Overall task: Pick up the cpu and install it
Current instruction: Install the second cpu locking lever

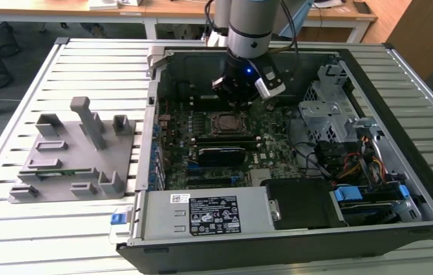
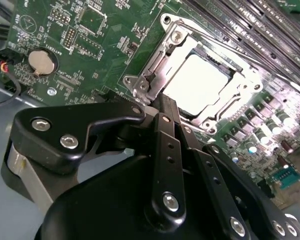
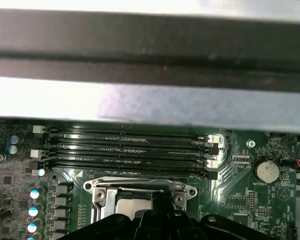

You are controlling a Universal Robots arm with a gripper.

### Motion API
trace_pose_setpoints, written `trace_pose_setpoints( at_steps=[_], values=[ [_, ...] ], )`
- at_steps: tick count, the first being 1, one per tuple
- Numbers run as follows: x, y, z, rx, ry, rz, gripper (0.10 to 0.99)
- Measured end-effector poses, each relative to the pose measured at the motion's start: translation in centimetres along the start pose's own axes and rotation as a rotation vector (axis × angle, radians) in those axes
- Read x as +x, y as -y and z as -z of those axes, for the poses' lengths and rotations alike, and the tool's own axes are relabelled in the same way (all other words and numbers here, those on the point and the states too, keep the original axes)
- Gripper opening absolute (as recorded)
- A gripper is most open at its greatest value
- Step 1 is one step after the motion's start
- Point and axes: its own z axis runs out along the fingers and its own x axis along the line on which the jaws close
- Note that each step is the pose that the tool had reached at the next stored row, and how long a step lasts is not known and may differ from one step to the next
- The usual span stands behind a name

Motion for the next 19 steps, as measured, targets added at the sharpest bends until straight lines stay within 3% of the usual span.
trace_pose_setpoints(
  at_steps=[11,19],
  values=[
    [0.04,0.97,0.27,0.0,0.0,0.0,0.106],
    [0.05,1.25,0.29,0.0,0.0,0.0,0.106]
  ],
)
